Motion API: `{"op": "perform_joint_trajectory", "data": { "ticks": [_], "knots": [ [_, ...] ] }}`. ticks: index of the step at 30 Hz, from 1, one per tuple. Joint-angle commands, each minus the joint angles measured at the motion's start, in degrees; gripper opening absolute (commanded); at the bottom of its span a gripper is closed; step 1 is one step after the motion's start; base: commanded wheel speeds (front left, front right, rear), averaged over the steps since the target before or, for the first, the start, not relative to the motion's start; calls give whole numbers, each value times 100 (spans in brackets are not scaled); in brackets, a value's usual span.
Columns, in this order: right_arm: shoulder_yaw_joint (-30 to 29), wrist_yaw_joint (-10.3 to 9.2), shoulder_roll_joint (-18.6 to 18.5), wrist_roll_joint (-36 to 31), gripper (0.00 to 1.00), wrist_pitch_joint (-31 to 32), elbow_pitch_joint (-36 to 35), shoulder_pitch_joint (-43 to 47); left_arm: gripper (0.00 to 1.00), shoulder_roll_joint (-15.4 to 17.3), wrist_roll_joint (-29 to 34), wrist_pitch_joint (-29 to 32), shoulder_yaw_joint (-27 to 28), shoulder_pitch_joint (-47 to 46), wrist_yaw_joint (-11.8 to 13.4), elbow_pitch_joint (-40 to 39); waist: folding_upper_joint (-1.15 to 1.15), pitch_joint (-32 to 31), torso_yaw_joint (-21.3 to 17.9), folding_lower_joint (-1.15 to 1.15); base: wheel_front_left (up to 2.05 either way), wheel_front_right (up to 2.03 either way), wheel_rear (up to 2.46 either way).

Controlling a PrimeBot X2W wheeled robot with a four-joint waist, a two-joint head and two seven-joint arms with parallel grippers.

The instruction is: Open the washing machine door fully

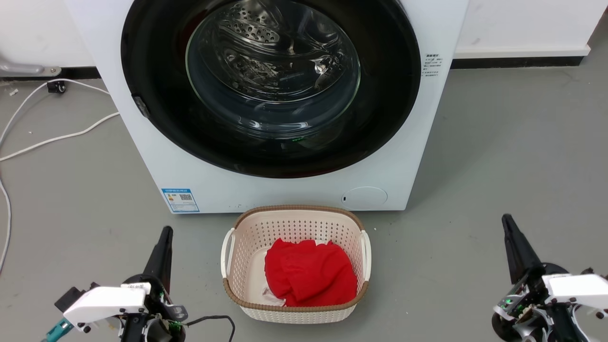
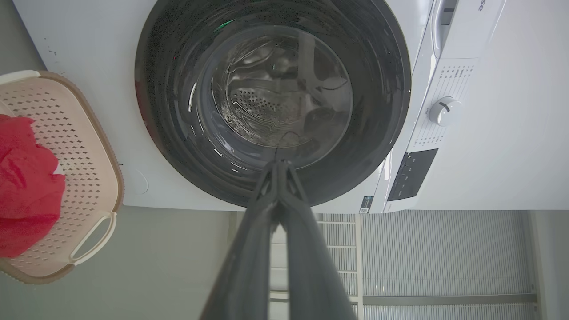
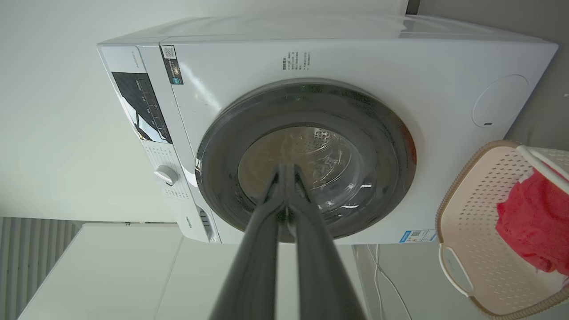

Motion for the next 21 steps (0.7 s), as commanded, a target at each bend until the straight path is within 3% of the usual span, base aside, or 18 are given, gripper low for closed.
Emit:
{"op": "perform_joint_trajectory", "data": {
  "ticks": [1,13,21],
  "knots": [
    [0,0,2,3,100,-2,12,12,100,-2,0,-1,-3,7,1,16,0,0,0,0,0,0,0],
    [114,0,18,-71,100,-309,-234,152,100,-2,115,-293,-292,25,2,-206,0,1,-10,0,0,0,0],
    [184,0,24,-855,100,-511,-495,192,100,41,751,-518,-294,-5,0,-471,0,3,-14,0,0,0,0]
  ]
}}
